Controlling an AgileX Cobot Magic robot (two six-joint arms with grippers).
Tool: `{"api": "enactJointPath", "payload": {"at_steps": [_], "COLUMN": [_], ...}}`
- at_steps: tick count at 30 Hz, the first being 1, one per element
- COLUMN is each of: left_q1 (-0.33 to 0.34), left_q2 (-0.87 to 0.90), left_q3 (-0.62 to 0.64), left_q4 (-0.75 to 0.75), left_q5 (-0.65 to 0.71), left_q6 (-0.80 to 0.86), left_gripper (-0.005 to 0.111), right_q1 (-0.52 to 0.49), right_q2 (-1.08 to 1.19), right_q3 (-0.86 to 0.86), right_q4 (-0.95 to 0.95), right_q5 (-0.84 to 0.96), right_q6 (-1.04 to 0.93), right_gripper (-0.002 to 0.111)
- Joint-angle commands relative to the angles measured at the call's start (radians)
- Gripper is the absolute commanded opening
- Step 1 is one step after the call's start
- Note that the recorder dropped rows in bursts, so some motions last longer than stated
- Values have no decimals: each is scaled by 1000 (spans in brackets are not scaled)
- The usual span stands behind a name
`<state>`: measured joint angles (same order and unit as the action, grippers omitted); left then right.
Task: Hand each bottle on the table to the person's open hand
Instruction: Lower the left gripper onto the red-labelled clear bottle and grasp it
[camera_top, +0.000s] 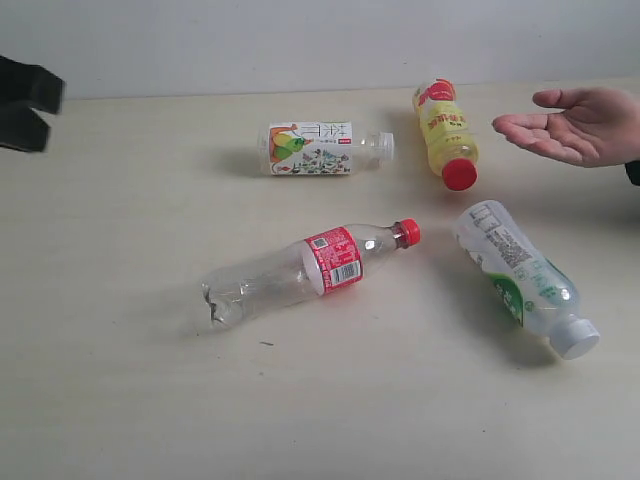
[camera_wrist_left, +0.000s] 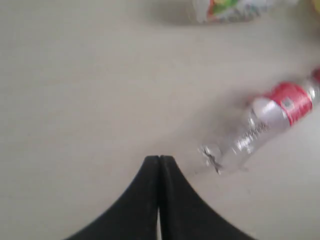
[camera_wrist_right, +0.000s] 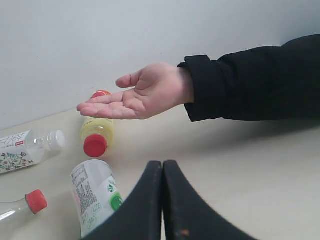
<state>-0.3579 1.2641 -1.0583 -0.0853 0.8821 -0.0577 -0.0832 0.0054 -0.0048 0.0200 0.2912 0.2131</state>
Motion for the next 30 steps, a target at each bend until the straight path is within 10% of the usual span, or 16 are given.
{"api": "enactJointPath", "payload": {"at_steps": [1,15,24,30], "left_q1": [-113,-328,-372,-372], "left_q2": [217,557,647,706], "left_q3": [-181,-454,-476,-476], "left_q4": [-23,-23,-24,-22], "left_q5": [262,314,291,204], "left_q6": [58,195,292,345], "left_gripper": [0,4,65,75], "right_q1": [2,2,2,2], "right_q2": [-5,-5,-5,-5], "right_q3": [5,5,5,5], "right_q4": [-1,-1,-1,-1], "right_q5": [-8,-11,-11,-11], "right_q6": [-3,-3,-3,-3], "right_gripper": [0,0,0,0]}}
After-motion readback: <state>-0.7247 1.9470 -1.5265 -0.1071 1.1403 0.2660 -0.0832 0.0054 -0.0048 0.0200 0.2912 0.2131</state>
